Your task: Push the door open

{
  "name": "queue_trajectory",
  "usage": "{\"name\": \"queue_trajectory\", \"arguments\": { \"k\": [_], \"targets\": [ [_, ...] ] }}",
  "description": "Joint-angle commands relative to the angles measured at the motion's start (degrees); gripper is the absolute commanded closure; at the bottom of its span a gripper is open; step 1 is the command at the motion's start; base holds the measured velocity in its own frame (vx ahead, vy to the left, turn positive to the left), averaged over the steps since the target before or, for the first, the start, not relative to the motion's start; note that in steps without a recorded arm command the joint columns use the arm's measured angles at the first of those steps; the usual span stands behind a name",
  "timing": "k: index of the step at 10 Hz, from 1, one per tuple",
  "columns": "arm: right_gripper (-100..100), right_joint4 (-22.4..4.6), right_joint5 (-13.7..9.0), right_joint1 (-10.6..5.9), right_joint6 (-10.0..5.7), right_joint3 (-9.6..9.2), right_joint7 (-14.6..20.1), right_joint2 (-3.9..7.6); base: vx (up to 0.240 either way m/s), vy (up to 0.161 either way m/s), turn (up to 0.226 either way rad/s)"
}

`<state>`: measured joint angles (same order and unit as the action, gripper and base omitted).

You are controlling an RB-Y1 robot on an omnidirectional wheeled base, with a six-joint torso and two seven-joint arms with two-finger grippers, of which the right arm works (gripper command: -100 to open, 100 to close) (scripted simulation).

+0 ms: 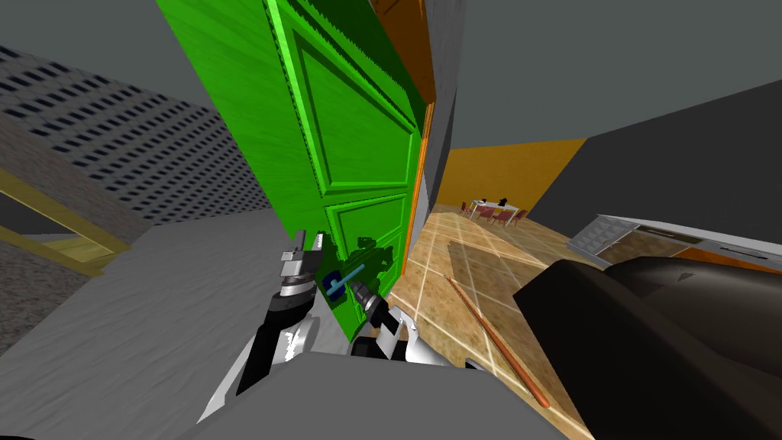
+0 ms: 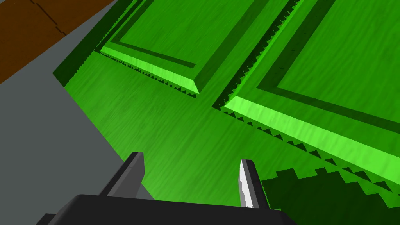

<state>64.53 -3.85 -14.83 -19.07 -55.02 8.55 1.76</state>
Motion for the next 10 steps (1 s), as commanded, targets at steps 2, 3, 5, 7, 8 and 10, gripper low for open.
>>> {"name": "queue_trajectory", "arguments": {
  "k": [2,3,5,7,8,10],
  "targets": [
    [100,0.0,0.0,0.01,0.01,0.0,0.0,0.02,-0.011,-0.018,0.001],
    [100,0.0,0.0,0.01,0.01,0.0,0.0,0.02,-0.004,-0.006,0.0],
    [-100,0.0,-0.1,0.12,0.33,0.99,-0.2,1.05,-0.076,-0.035,-0.065],
    [-100,0.0,-0.2,0.2,0.6,1.83,-0.3,0.62,-0.177,-0.12,-0.069],
    [-100,0.0,-0.2,0.25,0.75,2.29,-0.4,-0.14,-0.188,-0.129,-0.093],
    [-100,-0.4,-0.2,-0.12,0.64,2.39,-0.4,0.66,-0.012,0.012,0.019]
  ]
}}
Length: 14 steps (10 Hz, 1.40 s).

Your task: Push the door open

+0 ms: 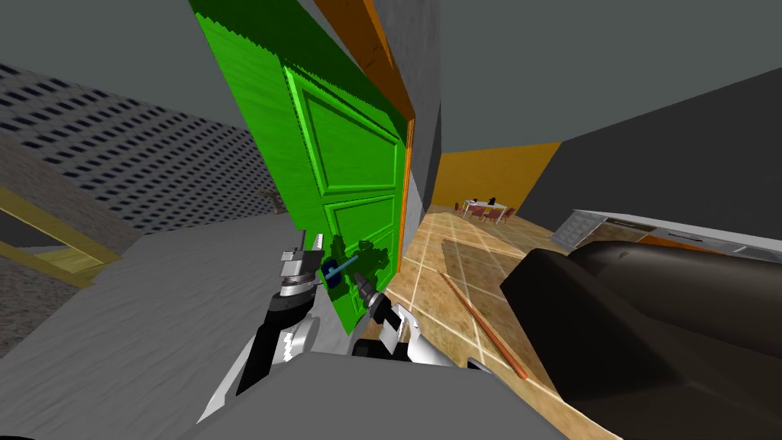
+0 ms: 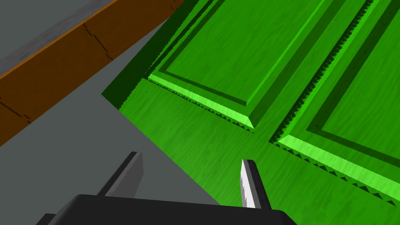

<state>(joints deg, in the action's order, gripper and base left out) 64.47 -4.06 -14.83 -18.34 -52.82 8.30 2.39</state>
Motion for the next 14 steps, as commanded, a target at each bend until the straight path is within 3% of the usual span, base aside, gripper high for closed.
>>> {"name": "queue_trajectory", "arguments": {
  "k": [1,4,7,8,9,14],
  "targets": [
    [-100,-0.5,0.1,-0.15,-0.11,0.28,-0.2,0.09,0.082,0.135,0.01],
    [-100,-1.0,0.2,-0.31,-0.22,0.82,-0.4,-0.18,0.087,0.157,0.02],
    [-100,-1.7,0.3,-0.5,-0.33,1.43,-0.7,-1.78,0.132,0.171,0.023],
    [-100,-1.4,0.2,-0.5,-0.22,1.31,-0.6,-1.32,0.045,0.061,-0.002],
    [100,-1.4,0.2,-0.5,-0.22,1.31,-0.6,-1.32,-0.007,-0.009,-0.002],
    [100,-1.4,0.2,-0.5,-0.22,1.31,-0.6,-1.32,-0.009,-0.013,0.001]
  ]
}}
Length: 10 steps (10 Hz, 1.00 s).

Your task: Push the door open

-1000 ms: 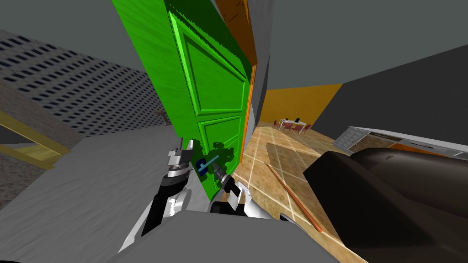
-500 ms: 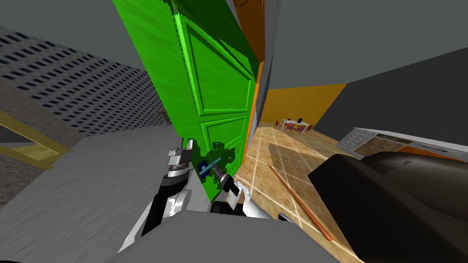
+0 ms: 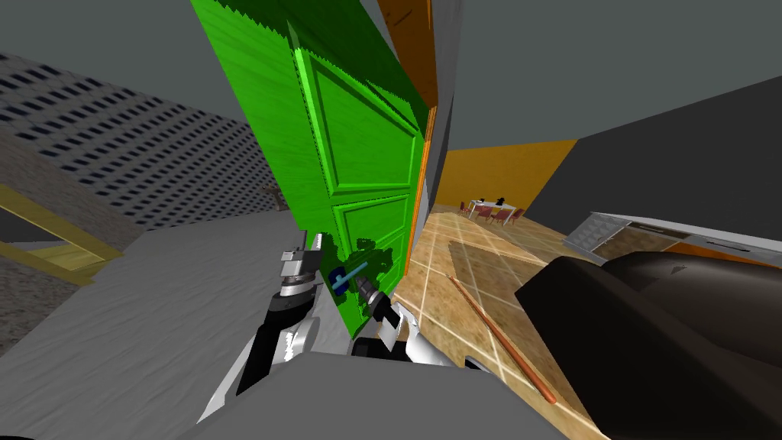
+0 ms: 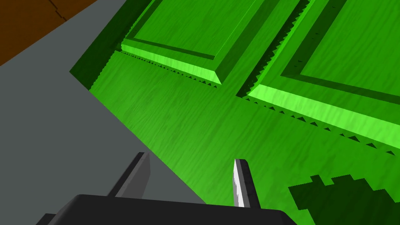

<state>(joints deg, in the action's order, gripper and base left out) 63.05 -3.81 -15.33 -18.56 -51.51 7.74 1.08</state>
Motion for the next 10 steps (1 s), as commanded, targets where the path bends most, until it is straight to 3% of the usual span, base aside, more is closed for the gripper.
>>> {"name": "queue_trajectory", "arguments": {
  "k": [1,3,5,6,7,10],
  "targets": [
    [-100,0.2,-0.1,0.19,0.05,0.41,0.0,1.31,-0.093,-0.06,-0.094],
    [-100,0.3,-0.2,0.36,0.1,0.75,-0.1,1.41,-0.174,-0.101,-0.058],
    [-100,0.6,-0.3,0.59,0.17,1.25,-0.1,0.02,-0.182,-0.112,-0.069],
    [-100,0.7,-0.3,0.6,0.19,1.09,-0.1,0.55,-0.086,-0.051,-0.004],
    [-100,0.3,-0.2,0.53,0.08,1.45,-0.2,1.15,0.041,0.085,0.043],
    [-100,-0.1,-0.2,0.39,-0.08,1.89,-0.4,1.21,0.127,0.162,0.018]
  ]
}}
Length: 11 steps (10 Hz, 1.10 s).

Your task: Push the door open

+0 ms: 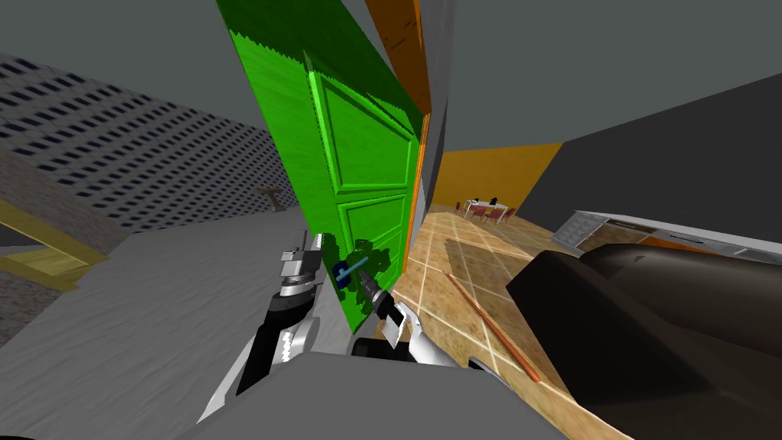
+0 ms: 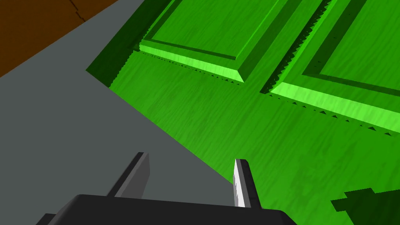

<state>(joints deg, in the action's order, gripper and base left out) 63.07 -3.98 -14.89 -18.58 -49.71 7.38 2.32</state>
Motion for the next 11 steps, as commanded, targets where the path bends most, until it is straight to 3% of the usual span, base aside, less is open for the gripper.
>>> {"name": "queue_trajectory", "arguments": {
  "k": [1,4,5,6,11],
  "targets": [
    [-100,-0.4,0.1,-0.11,-0.14,0.33,-0.2,-0.29,0.13,0.156,0.03],
    [-100,-1.0,0.2,-0.3,-0.35,0.93,-0.4,-2.02,0.129,0.153,0.024],
    [-100,-0.9,0.2,-0.31,-0.26,0.83,-0.4,-1.64,0.051,0.065,-0.004],
    [100,-0.9,0.2,-0.31,-0.26,0.83,-0.4,-1.64,-0.01,-0.012,-0.001],
    [100,-0.9,0.2,-0.31,-0.26,0.83,-0.4,-1.64,-0.01,-0.013,0.001]
  ]
}}
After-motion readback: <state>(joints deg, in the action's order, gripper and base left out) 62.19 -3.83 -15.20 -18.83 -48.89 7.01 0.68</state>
